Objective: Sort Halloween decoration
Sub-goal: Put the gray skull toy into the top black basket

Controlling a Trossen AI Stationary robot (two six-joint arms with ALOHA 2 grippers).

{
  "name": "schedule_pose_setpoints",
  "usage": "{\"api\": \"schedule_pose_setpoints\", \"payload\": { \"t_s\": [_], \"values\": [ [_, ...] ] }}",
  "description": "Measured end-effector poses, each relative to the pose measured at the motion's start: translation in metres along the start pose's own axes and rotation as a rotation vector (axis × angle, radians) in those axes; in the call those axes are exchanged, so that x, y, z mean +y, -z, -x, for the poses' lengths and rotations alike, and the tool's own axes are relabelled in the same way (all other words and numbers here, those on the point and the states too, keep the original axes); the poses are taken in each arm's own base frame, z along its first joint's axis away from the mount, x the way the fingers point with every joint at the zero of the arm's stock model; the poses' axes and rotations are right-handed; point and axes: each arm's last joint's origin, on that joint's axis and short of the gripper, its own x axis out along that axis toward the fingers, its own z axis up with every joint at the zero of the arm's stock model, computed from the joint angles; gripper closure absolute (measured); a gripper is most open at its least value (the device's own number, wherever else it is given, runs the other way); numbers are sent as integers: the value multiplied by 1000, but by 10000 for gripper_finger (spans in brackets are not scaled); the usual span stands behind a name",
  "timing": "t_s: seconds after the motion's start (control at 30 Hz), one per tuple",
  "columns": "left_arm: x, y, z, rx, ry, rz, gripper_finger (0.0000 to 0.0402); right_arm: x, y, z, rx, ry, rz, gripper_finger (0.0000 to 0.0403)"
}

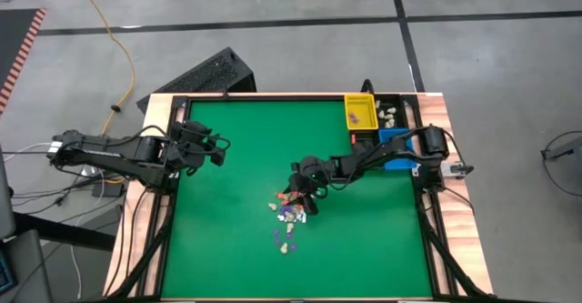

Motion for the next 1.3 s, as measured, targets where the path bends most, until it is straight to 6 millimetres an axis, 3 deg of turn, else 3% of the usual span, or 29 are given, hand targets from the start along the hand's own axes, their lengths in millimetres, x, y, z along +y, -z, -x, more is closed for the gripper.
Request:
{"api": "schedule_pose_setpoints", "payload": {
  "t_s": [0.57, 0.77, 1.03, 1.3],
  "values": [
    [0, 0, 0, 5, 6, 0, 280, -6, 5, 1, 42, 39, 28, 195],
    [0, 0, 0, 5, 6, 1, 280, -7, 13, -11, 41, 34, 21, 196],
    [0, 0, 0, 7, 5, -2, 280, -9, 12, -12, 39, 37, 16, 198],
    [0, 0, 0, 7, 5, -3, 280, -9, 12, -12, 35, 37, 16, 254]
  ]
}}
